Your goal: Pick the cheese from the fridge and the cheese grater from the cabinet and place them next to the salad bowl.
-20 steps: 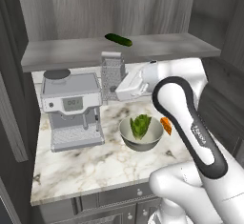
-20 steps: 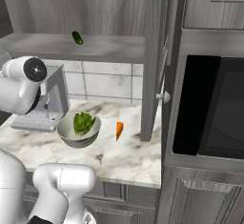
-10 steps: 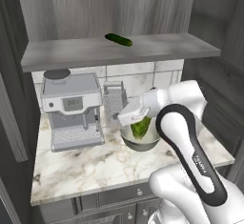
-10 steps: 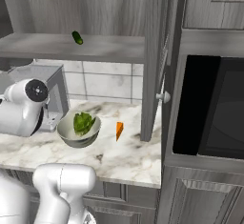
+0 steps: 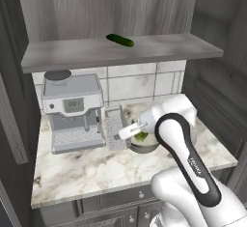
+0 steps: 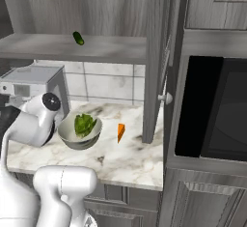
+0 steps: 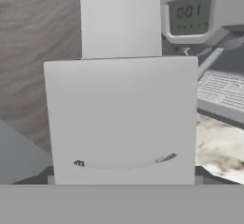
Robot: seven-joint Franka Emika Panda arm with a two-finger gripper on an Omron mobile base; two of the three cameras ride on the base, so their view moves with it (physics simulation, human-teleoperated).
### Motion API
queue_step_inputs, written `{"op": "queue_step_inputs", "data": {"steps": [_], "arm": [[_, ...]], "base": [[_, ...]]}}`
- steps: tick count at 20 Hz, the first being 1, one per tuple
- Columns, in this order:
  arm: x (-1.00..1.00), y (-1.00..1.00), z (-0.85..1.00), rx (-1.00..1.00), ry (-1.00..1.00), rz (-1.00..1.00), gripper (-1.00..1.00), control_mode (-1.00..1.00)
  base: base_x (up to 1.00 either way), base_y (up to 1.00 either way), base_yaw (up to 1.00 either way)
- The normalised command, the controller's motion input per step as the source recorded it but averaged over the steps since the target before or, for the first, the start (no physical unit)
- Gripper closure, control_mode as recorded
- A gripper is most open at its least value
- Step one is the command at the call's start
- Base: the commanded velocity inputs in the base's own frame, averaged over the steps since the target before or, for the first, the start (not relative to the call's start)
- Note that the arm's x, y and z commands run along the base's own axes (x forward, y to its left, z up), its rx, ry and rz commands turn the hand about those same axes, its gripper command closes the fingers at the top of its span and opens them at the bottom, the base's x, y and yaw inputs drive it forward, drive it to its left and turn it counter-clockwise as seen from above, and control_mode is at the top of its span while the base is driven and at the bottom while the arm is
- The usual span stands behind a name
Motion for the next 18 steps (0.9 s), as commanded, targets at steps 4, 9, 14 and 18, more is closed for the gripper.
{"op": "queue_step_inputs", "data": {"steps": [4,9,14,18], "arm": [[0.11,0.02,-0.79,0.0,0.15,0.06,1.0,-1.0],[0.04,0.03,-0.61,0.0,-0.02,0.08,1.0,-1.0],[0.0,0.05,-0.4,0.0,-0.18,0.13,1.0,-1.0],[0.0,0.02,-0.43,0.0,-0.25,0.11,1.0,-1.0]], "base": [[0.0,0.0,0.0],[0.0,0.0,0.0],[0.0,0.0,0.0],[0.0,0.0,0.0]]}}
